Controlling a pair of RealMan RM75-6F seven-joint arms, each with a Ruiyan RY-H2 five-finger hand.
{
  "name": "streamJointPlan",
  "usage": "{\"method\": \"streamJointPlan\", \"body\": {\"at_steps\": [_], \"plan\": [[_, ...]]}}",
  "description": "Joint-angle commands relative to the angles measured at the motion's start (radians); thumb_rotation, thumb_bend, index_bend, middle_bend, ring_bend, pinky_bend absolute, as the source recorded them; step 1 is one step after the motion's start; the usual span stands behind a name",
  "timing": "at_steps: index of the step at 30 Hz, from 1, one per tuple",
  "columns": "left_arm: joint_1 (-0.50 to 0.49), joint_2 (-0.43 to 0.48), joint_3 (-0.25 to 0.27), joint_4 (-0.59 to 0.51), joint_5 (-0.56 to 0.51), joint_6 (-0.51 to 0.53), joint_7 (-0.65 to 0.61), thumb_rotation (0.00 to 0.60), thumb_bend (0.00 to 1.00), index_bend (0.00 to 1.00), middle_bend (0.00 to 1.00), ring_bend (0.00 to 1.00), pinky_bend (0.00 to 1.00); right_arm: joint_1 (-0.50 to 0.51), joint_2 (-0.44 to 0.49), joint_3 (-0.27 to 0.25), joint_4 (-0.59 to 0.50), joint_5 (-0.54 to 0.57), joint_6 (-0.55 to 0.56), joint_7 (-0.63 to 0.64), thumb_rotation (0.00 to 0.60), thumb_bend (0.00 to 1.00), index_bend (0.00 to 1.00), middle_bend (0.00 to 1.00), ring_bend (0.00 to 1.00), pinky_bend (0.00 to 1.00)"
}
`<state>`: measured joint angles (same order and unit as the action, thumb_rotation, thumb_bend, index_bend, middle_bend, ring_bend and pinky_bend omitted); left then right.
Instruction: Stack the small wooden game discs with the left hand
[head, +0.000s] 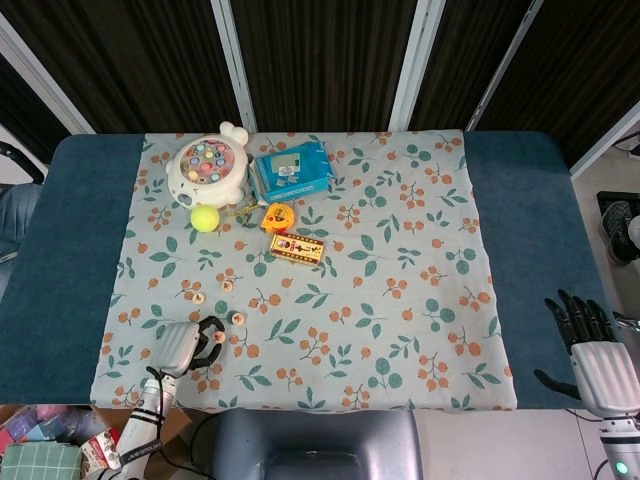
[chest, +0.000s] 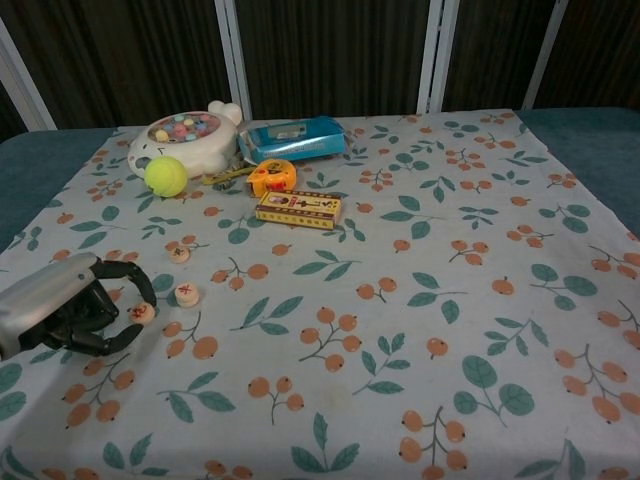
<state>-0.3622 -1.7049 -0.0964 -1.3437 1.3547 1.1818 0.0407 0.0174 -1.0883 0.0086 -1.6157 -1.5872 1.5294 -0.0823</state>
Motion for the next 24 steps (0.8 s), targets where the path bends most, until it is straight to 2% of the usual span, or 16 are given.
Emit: {"method": "streamJointPlan", "body": {"at_steps": [1, 8, 24], "plan": [[-0.027, 0.014, -0.050, -0.032, -0.015, 0.001, -0.005, 0.600, 0.41, 0.52, 1.00, 1.00, 1.00, 0.001, 0.000, 0.000, -0.001, 0.001, -0.002, -0.001, 0.600, 0.19, 0.00, 0.00, 0.00, 0.00], [-0.079, -0.004, -0.113, -0.045, -0.085, -0.042, 0.039, 0.600, 0.41, 0.51, 1.00, 1.00, 1.00, 0.002, -0.003, 0.000, -0.002, 0.002, -0.006, -0.010, 0.600, 0.20, 0.00, 0.00, 0.00, 0.00], [-0.106, -0.046, -0.090, -0.018, -0.127, -0.065, 0.100, 0.600, 0.41, 0.48, 1.00, 1.00, 1.00, 0.004, -0.001, 0.002, 0.000, 0.007, -0.010, -0.007, 0.600, 0.20, 0.00, 0.00, 0.00, 0.00]]}}
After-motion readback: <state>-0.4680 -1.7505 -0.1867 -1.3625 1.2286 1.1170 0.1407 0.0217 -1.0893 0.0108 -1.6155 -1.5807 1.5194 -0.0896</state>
